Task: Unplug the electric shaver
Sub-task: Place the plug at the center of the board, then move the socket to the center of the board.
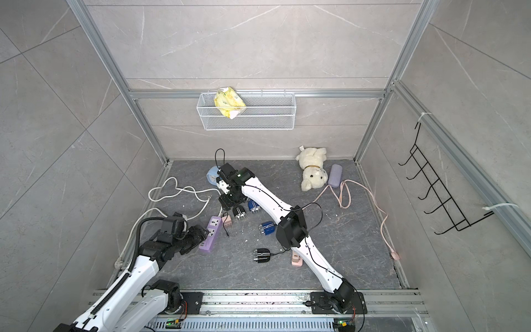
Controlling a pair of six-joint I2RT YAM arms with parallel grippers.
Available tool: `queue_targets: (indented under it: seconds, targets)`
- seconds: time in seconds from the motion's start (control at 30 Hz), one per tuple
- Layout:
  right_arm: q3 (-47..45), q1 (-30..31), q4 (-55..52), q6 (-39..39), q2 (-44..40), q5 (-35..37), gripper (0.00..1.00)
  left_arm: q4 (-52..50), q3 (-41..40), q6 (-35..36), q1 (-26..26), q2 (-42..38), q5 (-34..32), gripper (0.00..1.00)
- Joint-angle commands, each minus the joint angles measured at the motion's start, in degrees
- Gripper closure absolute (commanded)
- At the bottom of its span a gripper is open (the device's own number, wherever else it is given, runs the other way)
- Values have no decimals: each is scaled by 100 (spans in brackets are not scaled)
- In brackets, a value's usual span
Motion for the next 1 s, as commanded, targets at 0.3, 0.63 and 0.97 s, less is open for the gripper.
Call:
queue_targets:
  seconds: [0.3,0.63,0.97]
  targets:
    - [-4269,-146,2026,333,-3150,506,30,-184,1019,1301,-562,2025,-422,27]
    - [-6663,-430,2702,571,-4750,652,27,-228,1242,1730,-626,2489,-634,26]
    - [-7161,-429,2883,725,-4965,536,27,-341,1456,2028,-633,3006,-883,25]
